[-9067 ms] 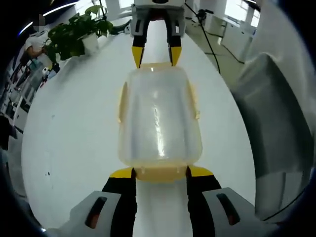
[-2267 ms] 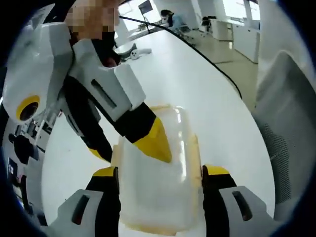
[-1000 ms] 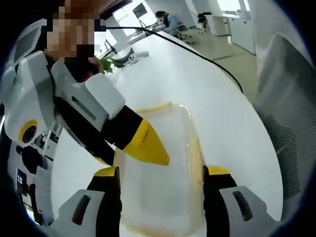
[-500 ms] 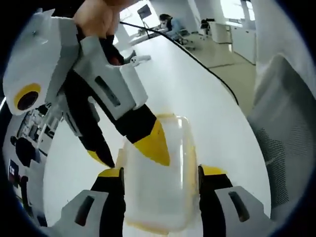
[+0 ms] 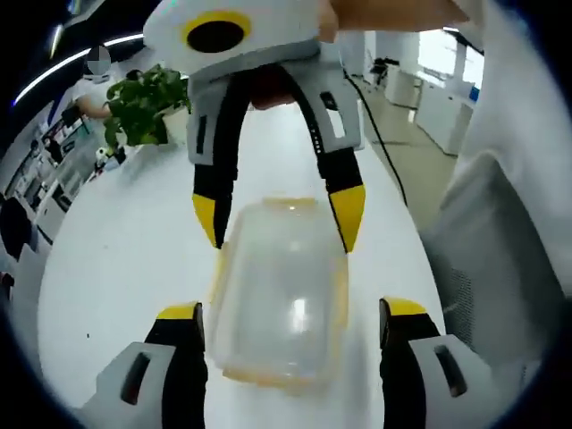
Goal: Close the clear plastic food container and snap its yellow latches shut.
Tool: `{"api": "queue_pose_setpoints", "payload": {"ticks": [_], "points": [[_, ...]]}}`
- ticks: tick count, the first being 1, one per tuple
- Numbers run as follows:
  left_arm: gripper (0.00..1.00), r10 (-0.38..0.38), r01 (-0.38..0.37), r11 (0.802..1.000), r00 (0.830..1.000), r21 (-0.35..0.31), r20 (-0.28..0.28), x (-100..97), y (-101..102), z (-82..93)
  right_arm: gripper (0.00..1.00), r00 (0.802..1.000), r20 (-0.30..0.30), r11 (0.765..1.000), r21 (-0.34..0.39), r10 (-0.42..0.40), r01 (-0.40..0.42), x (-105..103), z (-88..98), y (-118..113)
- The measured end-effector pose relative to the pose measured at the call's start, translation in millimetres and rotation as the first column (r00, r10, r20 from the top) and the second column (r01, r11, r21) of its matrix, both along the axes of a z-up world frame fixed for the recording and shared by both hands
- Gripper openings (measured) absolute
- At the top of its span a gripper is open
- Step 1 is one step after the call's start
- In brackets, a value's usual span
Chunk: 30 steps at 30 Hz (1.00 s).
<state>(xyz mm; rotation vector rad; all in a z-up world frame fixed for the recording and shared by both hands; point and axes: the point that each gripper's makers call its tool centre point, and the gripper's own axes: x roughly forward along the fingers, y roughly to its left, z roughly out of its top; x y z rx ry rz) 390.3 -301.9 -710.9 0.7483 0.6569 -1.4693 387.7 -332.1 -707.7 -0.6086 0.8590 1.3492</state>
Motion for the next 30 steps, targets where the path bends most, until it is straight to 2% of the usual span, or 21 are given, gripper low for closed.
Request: {"api": "queue_pose_setpoints", "payload": {"ticks": [2, 6, 9, 12, 16, 20, 24, 25, 30], "points": [[0.82, 0.0, 0.0, 1.0, 1.0, 0.01, -0.009, 3.3, 3.1, -1.8, 0.73, 1.0, 0.011, 1.0, 0.005, -0.019, 0.019, -0.6, -0.9, -4.4], [0.94, 0.029, -0.028, 0.999, 0.999, 0.02, -0.041, 9.9, 6.8, -6.8, 0.79, 0.998, 0.003, 0.998, -0.034, -0.06, 0.06, -3.4, -12.4, -21.4], [0.99, 0.027, -0.023, 0.998, 0.997, 0.059, -0.069, 10.1, 12.1, -17.8, 0.93, 0.997, 0.022, 0.996, -0.053, -0.075, 0.076, -3.7, -21.9, -30.2], [0.99, 0.029, -0.022, 0.996, 0.996, 0.089, -0.081, 12.2, 14.3, -27.7, 0.99, 0.995, 0.056, 0.993, -0.079, -0.083, 0.087, -2.1, -31.3, -37.9], [0.97, 0.003, 0.005, 0.993, 0.998, 0.119, -0.061, 14.6, 16.3, -37.7, 0.99, 0.994, 0.065, 0.992, -0.085, -0.086, 0.092, -4.2, -40.1, -39.8], [0.93, -0.005, 0.013, 0.991, 0.998, 0.136, -0.065, 13.0, 17.4, -44.9, 0.87, 0.992, 0.107, 0.993, -0.079, -0.074, 0.082, 0.6, -44.0, -35.7], [0.83, -0.028, 0.033, 0.988, 0.999, 0.154, -0.032, 13.1, 17.7, -50.0, 0.8, 0.994, 0.087, 0.993, -0.087, -0.069, 0.076, -0.4, -48.7, -31.3], [0.8, -0.025, 0.026, 0.987, 1.0, 0.158, -0.008, 18.2, 18.4, -50.2, 0.79, 0.995, 0.08, 0.994, -0.09, -0.056, 0.063, -2.2, -49.7, -30.5], [0.81, -0.014, 0.017, 0.991, 1.0, 0.134, -0.026, 16.0, 18.9, -50.4, 0.79, 0.995, 0.084, 0.996, -0.071, -0.057, 0.063, -0.6, -48.4, -31.2]]}}
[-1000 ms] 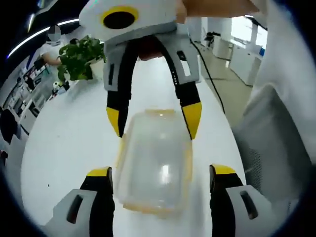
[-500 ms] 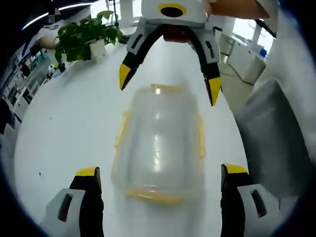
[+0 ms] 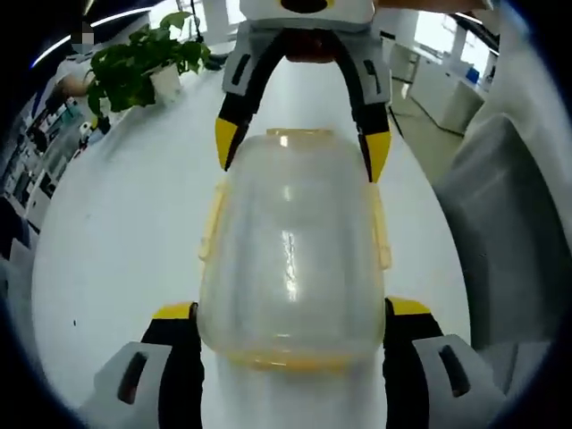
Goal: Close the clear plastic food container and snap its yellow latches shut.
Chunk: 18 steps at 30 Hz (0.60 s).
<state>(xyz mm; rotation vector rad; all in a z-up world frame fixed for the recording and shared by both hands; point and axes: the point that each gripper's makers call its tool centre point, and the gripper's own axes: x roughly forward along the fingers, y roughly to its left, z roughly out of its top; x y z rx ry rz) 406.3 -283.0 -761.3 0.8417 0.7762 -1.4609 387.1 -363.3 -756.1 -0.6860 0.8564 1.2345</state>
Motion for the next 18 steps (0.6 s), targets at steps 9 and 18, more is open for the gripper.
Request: {"api": "queue_pose_setpoints", "payload": {"ticks": [9, 18], "points": [[0.81, 0.035, -0.035, 0.999, 0.999, -0.033, 0.003, -6.8, 17.0, 0.4, 0.79, 0.999, -0.001, 0.999, 0.003, 0.039, -0.039, -2.8, -0.4, 17.9], [0.82, 0.078, -0.078, 0.997, 0.997, -0.028, 0.011, -7.5, 55.0, -0.5, 0.79, 0.996, -0.001, 0.996, 0.004, 0.09, -0.09, 0.3, -0.8, 55.8]]}}
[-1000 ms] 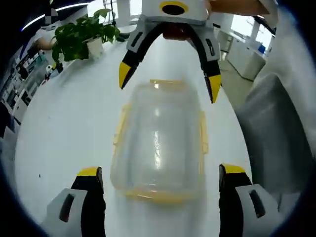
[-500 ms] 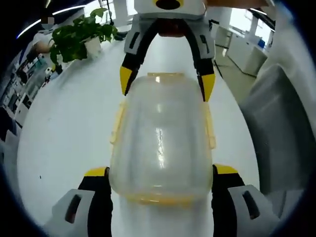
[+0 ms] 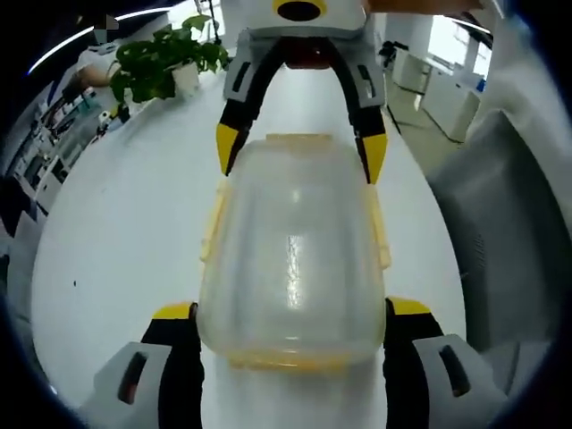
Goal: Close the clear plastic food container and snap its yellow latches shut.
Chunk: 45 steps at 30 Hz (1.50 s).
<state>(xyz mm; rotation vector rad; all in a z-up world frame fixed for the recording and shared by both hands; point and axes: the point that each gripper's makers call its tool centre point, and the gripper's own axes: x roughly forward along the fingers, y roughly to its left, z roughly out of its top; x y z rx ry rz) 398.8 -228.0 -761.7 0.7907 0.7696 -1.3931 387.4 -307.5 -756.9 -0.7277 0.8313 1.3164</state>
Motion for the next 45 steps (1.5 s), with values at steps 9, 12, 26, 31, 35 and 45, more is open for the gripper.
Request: {"api": "queue_pose_setpoints", "payload": {"ticks": [9, 12, 26, 31, 35, 45], "points": [[0.82, 0.045, -0.045, 0.999, 0.999, 0.016, -0.007, -1.4, 54.6, -2.5, 0.79, 0.999, 0.002, 0.999, 0.006, 0.046, -0.046, 1.4, -0.2, 51.9], [0.83, 0.054, -0.054, 0.998, 0.998, 0.025, -0.01, -2.6, 70.5, -3.0, 0.79, 0.998, 0.002, 0.998, 0.007, 0.059, -0.059, 1.2, -0.3, 70.1], [0.84, 0.065, -0.064, 0.997, 0.998, 0.032, -0.025, -2.5, 109.4, -5.5, 0.78, 0.997, 0.004, 0.997, 0.011, 0.078, -0.078, 1.6, -0.4, 107.9], [0.84, 0.047, -0.046, 0.998, 0.999, 0.046, -0.025, 10.5, 110.2, -5.6, 0.78, 0.998, 0.004, 0.998, 0.013, 0.064, -0.064, 13.6, 0.1, 110.0], [0.84, 0.038, -0.037, 0.998, 0.999, 0.054, -0.023, 23.5, 111.3, -5.5, 0.78, 0.999, 0.003, 0.998, 0.01, 0.055, -0.055, 27.1, 0.3, 110.9], [0.84, 0.027, -0.026, 0.999, 0.999, 0.046, -0.021, 59.0, 109.9, -5.4, 0.78, 0.999, 0.002, 0.999, 0.004, 0.042, -0.042, 60.0, 0.2, 108.9]]}}
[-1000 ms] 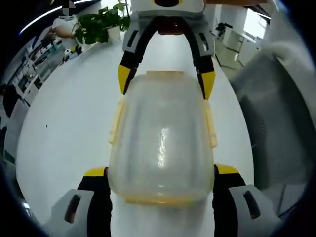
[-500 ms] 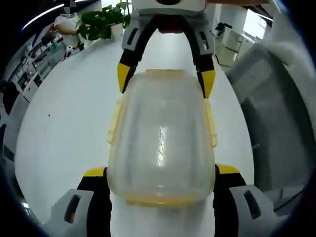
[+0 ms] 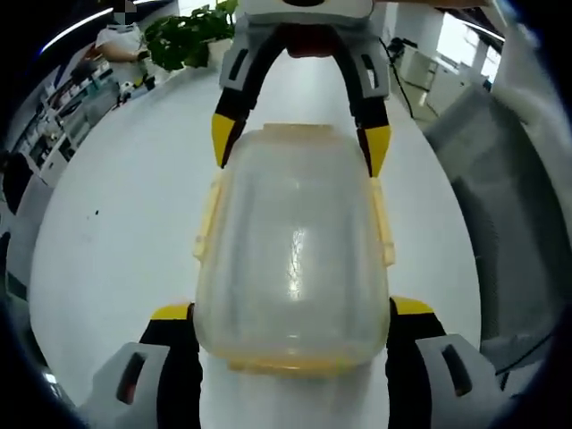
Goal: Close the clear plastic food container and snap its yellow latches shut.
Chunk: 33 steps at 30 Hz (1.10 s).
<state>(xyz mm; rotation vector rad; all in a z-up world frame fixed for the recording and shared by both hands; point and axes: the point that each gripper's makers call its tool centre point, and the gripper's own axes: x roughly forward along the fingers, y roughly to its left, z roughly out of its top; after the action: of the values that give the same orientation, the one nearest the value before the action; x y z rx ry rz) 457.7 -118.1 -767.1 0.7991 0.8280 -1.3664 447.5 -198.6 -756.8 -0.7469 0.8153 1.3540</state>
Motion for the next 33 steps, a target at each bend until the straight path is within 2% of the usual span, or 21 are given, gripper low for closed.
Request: {"api": "queue_pose_setpoints", "payload": {"ticks": [6, 13, 19, 24, 26, 27, 28, 29, 30, 33], "points": [[0.84, -0.014, 0.014, 1.0, 1.0, 0.016, 0.002, 21.2, -1.8, -0.7, 0.78, 1.0, 0.001, 1.0, 0.003, -0.011, 0.011, 21.3, -0.5, -1.1], [0.84, -0.013, 0.012, 1.0, 1.0, 0.017, 0.002, 36.4, -3.2, -1.4, 0.78, 1.0, 0.0, 1.0, -0.003, -0.011, 0.011, 35.9, -0.9, -2.8], [0.85, -0.012, 0.012, 1.0, 1.0, 0.017, -0.006, 35.0, -3.7, -2.1, 0.79, 1.0, -0.002, 1.0, 0.011, -0.015, 0.015, 34.9, -0.7, -3.6], [0.85, -0.007, 0.008, 1.0, 1.0, 0.024, -0.009, 34.6, -3.5, -2.4, 0.8, 1.0, -0.002, 1.0, -0.008, -0.012, 0.012, 34.5, -0.8, -3.5], [0.86, -0.022, 0.022, 0.999, 1.0, 0.036, 0.021, 34.2, -4.9, -1.1, 0.85, 1.0, -0.014, 1.0, 0.007, -0.015, 0.015, 31.6, -0.8, -1.4], [0.92, -0.04, 0.038, 0.999, 0.998, 0.037, 0.048, 34.7, -6.3, -0.2, 0.99, 0.999, -0.023, 0.999, 0.017, -0.044, 0.044, 31.2, -1.4, -0.1], [1.0, -0.039, 0.036, 0.998, 0.997, 0.048, 0.066, 34.8, -5.9, -0.7, 0.97, 0.999, -0.004, 0.999, -0.013, -0.038, 0.038, 34.7, -2.0, -3.3], [1.0, -0.02, 0.014, 0.997, 0.996, 0.071, 0.085, 37.2, -2.2, 0.3, 0.99, 0.998, 0.016, 0.998, -0.004, -0.056, 0.056, 36.9, -0.5, -1.8], [0.99, -0.025, 0.02, 0.998, 0.995, 0.056, 0.095, 36.8, -5.8, 2.6, 0.99, 0.999, 0.019, 0.999, 0.002, -0.042, 0.042, 36.2, 0.4, -0.2], [0.99, -0.025, 0.022, 0.999, 0.997, 0.042, 0.079, 31.1, -9.1, 6.8, 0.99, 0.999, 0.015, 0.999, 0.015, -0.044, 0.044, 34.3, 6.6, 4.5]]}}
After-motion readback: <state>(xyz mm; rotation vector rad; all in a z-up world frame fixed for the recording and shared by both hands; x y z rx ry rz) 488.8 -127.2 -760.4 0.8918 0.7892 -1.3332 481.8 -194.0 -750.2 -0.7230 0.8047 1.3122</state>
